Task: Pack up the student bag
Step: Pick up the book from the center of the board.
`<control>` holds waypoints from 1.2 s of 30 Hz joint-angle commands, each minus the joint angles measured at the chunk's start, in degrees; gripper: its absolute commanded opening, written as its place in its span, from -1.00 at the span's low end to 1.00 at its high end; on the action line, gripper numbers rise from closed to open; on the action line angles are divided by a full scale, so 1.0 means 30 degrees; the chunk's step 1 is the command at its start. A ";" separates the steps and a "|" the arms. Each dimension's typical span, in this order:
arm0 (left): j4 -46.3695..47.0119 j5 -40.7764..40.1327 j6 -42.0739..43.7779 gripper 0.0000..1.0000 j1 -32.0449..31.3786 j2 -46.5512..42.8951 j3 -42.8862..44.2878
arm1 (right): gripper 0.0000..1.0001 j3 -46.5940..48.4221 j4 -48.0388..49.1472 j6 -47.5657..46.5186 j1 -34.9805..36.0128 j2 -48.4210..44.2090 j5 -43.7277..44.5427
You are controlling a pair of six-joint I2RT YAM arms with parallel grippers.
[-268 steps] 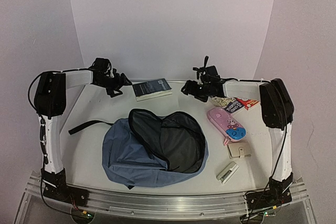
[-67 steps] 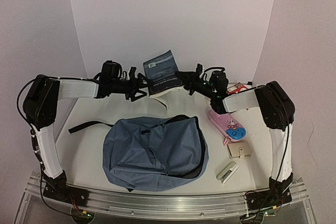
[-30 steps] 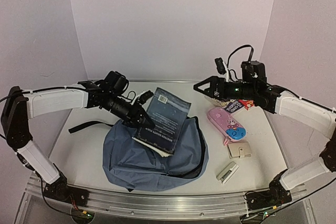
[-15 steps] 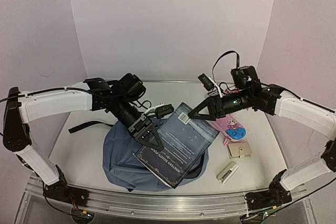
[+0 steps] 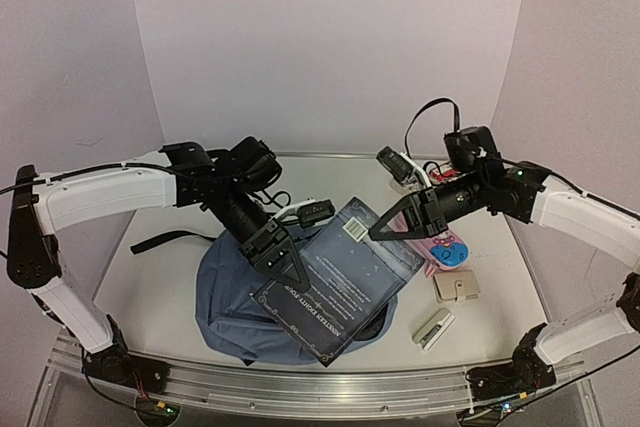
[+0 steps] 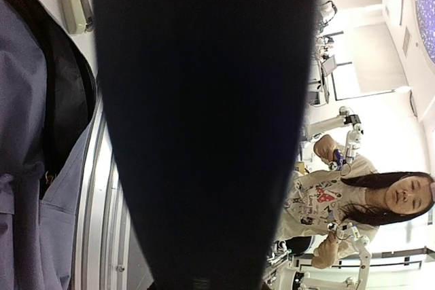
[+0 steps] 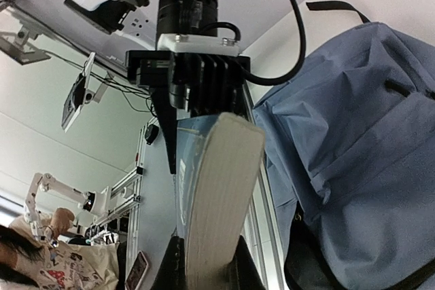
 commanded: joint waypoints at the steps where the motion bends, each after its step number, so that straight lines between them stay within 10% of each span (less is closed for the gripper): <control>1: 0.1557 -0.1665 -0.0347 -0.44 0.0279 -0.0363 0.1381 | -1.00 0.0350 0.0665 0.0753 0.0346 -0.1417 0.1726; 5: 0.3406 -0.6518 -0.2255 0.49 0.0788 -0.1596 0.0097 | -1.00 0.0671 0.0967 0.3332 0.0142 -0.2156 0.8555; 10: 0.9075 -1.2230 -0.6256 0.85 0.1420 -0.4318 -0.3651 | -1.00 0.0986 0.1093 0.5853 -0.0981 -0.4273 1.4551; 21: 1.3071 -1.7694 -1.2525 0.85 -0.0347 -0.0642 -0.3406 | -1.00 0.1171 0.1010 0.7283 -0.1052 -0.8107 2.6339; 36: 0.6855 -2.3336 -1.3340 0.94 -0.2646 0.7173 0.6074 | -1.00 -0.0594 0.1033 0.7068 -0.1040 -0.7448 2.7711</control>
